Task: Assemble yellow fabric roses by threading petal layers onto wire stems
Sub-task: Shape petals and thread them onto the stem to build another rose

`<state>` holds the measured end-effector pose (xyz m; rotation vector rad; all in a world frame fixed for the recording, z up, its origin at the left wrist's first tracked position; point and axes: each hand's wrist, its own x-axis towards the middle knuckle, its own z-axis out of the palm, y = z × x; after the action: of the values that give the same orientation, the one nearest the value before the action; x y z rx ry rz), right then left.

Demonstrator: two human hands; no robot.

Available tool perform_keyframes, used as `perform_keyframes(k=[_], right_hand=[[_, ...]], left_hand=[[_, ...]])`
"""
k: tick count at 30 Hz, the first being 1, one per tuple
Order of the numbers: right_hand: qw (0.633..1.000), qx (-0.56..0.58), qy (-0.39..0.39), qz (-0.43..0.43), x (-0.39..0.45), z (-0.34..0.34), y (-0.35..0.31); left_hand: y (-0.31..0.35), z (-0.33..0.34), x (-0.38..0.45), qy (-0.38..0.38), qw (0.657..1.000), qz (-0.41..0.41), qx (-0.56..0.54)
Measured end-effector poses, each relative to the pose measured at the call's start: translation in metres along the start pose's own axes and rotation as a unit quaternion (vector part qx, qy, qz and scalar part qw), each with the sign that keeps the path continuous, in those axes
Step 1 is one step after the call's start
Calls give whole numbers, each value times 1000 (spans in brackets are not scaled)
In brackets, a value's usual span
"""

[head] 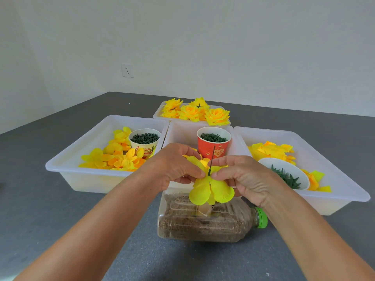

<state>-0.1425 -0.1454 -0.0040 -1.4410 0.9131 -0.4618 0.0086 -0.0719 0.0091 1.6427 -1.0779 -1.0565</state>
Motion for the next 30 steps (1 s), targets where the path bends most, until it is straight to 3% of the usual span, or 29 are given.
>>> perform_keyframes(k=[16, 22, 30], right_hand=[[1000, -5, -2, -3, 0, 3, 0], [993, -64, 47, -82, -9, 3, 1], [994, -61, 54, -76, -9, 4, 0]], left_hand=[[6, -1, 1, -32, 998, 2, 58], [1, 5, -4, 3, 990, 89, 109], [-6, 3, -6, 32, 987, 131, 87]])
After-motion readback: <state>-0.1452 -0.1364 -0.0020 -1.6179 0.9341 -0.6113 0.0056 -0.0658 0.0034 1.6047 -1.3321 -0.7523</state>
